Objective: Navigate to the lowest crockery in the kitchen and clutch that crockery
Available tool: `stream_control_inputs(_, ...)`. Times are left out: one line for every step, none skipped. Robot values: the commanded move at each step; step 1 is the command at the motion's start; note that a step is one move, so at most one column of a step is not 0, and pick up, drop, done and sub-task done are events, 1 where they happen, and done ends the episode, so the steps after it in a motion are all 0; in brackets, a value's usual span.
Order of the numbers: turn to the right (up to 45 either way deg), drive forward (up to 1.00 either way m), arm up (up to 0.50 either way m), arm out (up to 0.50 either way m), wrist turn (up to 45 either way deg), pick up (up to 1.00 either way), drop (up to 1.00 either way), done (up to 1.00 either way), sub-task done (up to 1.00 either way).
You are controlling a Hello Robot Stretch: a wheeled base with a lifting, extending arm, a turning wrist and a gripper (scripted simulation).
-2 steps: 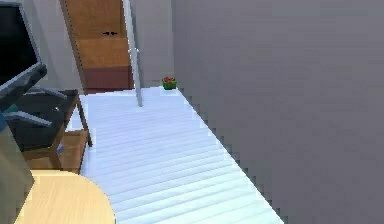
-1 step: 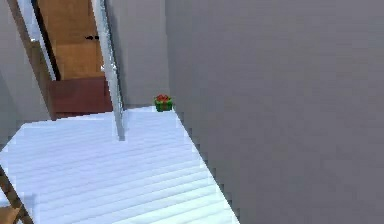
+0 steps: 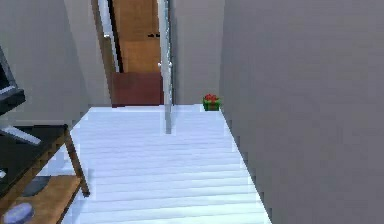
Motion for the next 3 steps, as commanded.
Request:
stream_control_inputs(0.0,0.1,0.0,0.0,0.0,0.0,0.0,0.0,0.0)
stream_control_inputs(-18.0,0.0,0.0,0.0,0.0,0.0,0.0,0.0,0.0)
stream_control_inputs(0.0,1.0,0.0,0.0,0.0,0.0,0.0,0.0,0.0)
